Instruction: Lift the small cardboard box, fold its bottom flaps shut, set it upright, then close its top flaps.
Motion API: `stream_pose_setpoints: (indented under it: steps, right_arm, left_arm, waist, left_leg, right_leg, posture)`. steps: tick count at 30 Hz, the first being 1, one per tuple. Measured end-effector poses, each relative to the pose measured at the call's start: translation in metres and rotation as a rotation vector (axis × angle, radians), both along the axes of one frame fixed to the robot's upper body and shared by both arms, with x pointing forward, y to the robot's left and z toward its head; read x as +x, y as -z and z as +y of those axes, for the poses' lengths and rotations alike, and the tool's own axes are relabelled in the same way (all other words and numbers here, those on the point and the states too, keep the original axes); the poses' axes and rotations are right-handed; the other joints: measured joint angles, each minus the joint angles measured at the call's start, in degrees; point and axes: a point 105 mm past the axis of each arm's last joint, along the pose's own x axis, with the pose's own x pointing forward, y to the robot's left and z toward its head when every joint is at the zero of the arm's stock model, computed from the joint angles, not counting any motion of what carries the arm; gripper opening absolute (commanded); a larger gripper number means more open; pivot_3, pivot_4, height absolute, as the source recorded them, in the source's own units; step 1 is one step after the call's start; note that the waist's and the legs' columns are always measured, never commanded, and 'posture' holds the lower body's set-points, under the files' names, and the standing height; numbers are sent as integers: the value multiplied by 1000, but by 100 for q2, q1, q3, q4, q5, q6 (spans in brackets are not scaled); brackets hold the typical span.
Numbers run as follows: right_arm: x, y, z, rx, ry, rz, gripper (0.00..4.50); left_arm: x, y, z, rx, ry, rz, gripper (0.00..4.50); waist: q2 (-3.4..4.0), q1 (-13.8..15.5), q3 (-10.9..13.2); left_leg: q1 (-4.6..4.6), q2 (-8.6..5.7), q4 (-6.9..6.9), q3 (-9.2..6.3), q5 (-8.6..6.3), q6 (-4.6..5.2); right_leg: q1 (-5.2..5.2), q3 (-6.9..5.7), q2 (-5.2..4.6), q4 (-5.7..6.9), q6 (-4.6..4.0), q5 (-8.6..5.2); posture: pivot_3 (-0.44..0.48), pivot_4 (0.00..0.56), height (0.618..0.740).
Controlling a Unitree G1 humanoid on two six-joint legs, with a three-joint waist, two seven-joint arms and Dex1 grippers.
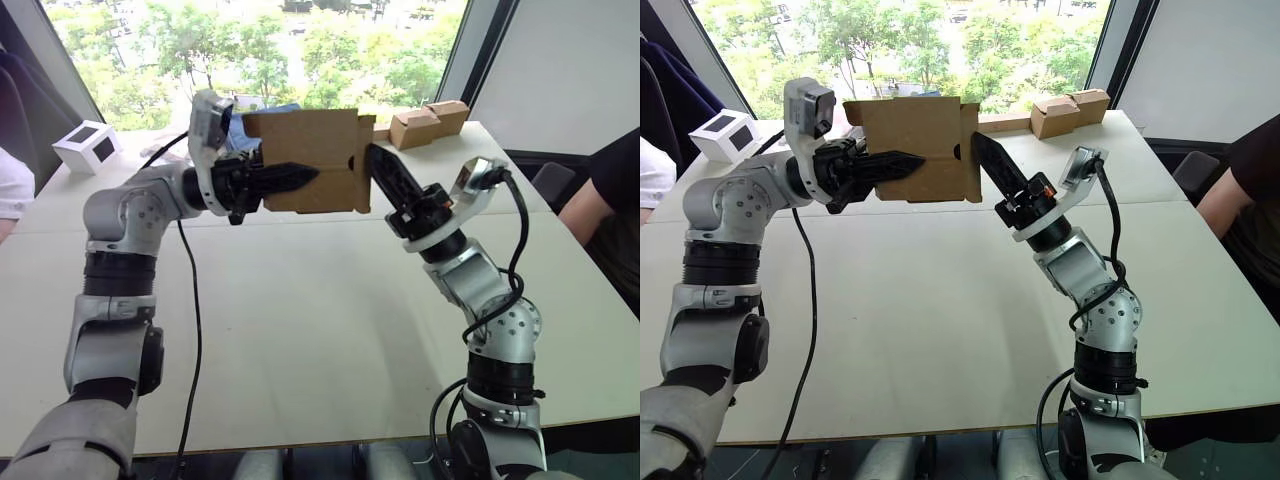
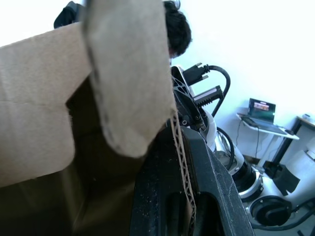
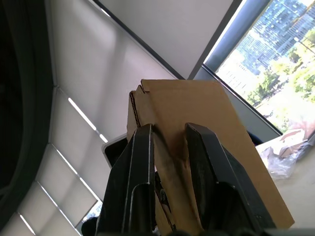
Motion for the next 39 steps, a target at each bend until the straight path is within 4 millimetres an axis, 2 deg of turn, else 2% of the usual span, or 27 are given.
stream_pose_setpoints:
  steps: [23, 29, 34, 38, 39]
  right_arm:
    - [-6, -1, 22, 82, -21, 48, 1011]
    - [-10, 8, 11, 0, 7, 46, 1011]
    - [-16, 9, -11, -57, 46, 23, 1011]
    - [-17, 11, -23, -77, 85, 24, 41]
    - [-16, 11, -25, -83, 94, 24, 41]
  left_arm:
    - [11, 6, -6, -26, -61, -24, 0]
    - [10, 6, -3, -18, -56, -13, 0]
    - [2, 2, 4, 1, -30, -1, 0]
    - [-2, 2, 7, 9, -12, 23, 0]
    - [-3, 5, 8, 9, -9, 34, 0]
  waist:
    - [1, -5, 0]
    - [1, 1, 0]
    - [1, -1, 0]
    - [1, 0, 0]
    - [1, 0, 0]
  left_leg:
    - [0, 0, -3, 0, 0, -1]
    - [0, -1, -3, 0, 0, -1]
    - [0, -1, -4, 0, 0, 0]
    - [2, 0, -4, 0, 0, 0]
    - [2, 0, -4, 0, 0, 0]
  right_leg:
    - [-2, 0, 0, 1, 0, 0]
    - [0, 0, -1, 1, 0, 0]
    - [0, 0, 0, 0, 0, 0]
    - [0, 1, 1, 0, 0, 0]
    - [0, 1, 1, 0, 0, 0]
  posture:
    - [0, 150, 737]
    - [0, 150, 737]
    - [0, 150, 737]
    - [0, 150, 737]
    - [0, 150, 737]
